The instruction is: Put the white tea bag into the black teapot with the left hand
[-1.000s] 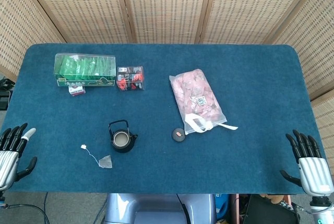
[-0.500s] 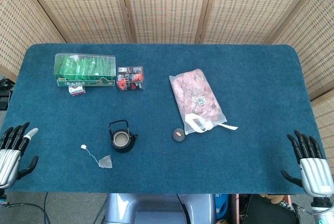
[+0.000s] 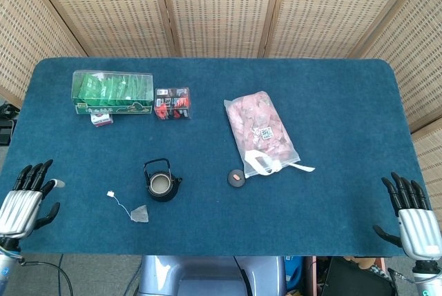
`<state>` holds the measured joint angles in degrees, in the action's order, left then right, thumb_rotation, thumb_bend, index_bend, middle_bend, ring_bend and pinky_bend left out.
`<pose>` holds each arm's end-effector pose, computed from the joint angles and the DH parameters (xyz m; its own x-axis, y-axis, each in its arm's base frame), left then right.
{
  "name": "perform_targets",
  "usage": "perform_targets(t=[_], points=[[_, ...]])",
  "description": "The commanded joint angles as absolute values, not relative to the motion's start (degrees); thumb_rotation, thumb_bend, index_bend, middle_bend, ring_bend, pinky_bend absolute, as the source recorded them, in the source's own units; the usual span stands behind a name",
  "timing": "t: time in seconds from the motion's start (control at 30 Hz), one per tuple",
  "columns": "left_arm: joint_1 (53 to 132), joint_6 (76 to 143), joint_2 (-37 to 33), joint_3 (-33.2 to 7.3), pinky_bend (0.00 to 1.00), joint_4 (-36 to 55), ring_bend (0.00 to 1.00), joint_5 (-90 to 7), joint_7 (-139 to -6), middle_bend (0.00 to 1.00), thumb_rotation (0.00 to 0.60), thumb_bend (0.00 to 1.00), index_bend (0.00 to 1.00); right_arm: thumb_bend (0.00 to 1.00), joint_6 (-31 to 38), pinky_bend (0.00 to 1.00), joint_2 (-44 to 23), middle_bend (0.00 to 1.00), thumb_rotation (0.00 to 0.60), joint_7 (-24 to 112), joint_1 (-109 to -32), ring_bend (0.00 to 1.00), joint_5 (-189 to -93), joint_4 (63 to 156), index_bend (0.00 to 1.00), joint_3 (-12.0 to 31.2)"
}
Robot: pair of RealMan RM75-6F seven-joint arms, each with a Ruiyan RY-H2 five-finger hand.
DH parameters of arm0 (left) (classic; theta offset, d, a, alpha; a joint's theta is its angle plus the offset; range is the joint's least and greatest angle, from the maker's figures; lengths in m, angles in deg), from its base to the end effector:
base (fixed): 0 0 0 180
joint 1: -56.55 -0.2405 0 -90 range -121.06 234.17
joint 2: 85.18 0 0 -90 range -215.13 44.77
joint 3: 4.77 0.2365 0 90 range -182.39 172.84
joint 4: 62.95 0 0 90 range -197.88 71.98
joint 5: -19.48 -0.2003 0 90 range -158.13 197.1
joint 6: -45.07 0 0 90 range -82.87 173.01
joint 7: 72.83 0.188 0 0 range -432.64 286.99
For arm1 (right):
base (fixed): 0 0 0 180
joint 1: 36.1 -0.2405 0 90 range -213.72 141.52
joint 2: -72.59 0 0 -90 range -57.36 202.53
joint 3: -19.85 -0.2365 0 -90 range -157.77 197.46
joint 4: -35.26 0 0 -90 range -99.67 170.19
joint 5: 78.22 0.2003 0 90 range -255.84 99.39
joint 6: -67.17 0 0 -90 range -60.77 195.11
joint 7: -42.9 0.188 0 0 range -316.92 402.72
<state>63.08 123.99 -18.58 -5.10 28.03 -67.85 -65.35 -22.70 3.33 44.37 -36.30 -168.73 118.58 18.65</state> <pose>-0.2916 0.2202 0.1201 0.5021 0.1346 0.8543 0.8648 -0.0770 -0.4962 -0.3100 -0.1932 0.1490 0.4375 0.0199 0.8990 -0.8991 -0.0101 0.4377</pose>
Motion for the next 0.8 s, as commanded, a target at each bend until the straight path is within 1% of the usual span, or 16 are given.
perform_targets(t=[0.03, 0.17, 0.3, 0.5, 0.8], points=[[64.5, 121.7, -17.1, -5.5, 0.0, 26.6, 0.0, -66.8, -65.2, 0.0, 0.6, 0.42, 0.38, 0.14, -22.7, 0.0, 3.4, 0.06, 0.6, 44.3, -36.3, 0.0, -168.7, 118.7, 0.03, 18.6], [66.3, 118.6, -15.2, -5.5, 0.0, 24.8, 0.0, -66.3, -64.9, 0.0, 0.6, 0.42, 0.39, 0.14, -22.8, 0.0, 3.5, 0.06, 0.6, 44.0, -36.1, 0.0, -168.5, 118.8, 0.03, 18.6], [68.0, 116.1, -13.0, -5.7, 0.0, 22.8, 0.0, -65.7, -64.1, 0.0, 0.6, 0.42, 0.42, 0.14, -22.8, 0.0, 3.6, 0.06, 0.6, 43.9, -36.0, 0.0, -168.3, 119.0, 0.03, 18.6], [69.5, 114.2, -10.0, -6.0, 0.0, 20.6, 0.0, -64.8, -62.5, 0.0, 0.6, 0.42, 0.44, 0.14, -23.0, 0.0, 3.7, 0.06, 0.6, 43.9, -35.7, 0.0, -168.1, 119.0, 0.03, 18.7], [71.2, 111.4, -5.4, -6.5, 0.0, 17.2, 0.0, -62.4, -61.0, 0.0, 0.6, 0.41, 0.45, 0.14, -23.4, 0.0, 3.8, 0.06, 0.6, 44.1, -35.4, 0.0, -168.0, 118.9, 0.03, 18.6]])
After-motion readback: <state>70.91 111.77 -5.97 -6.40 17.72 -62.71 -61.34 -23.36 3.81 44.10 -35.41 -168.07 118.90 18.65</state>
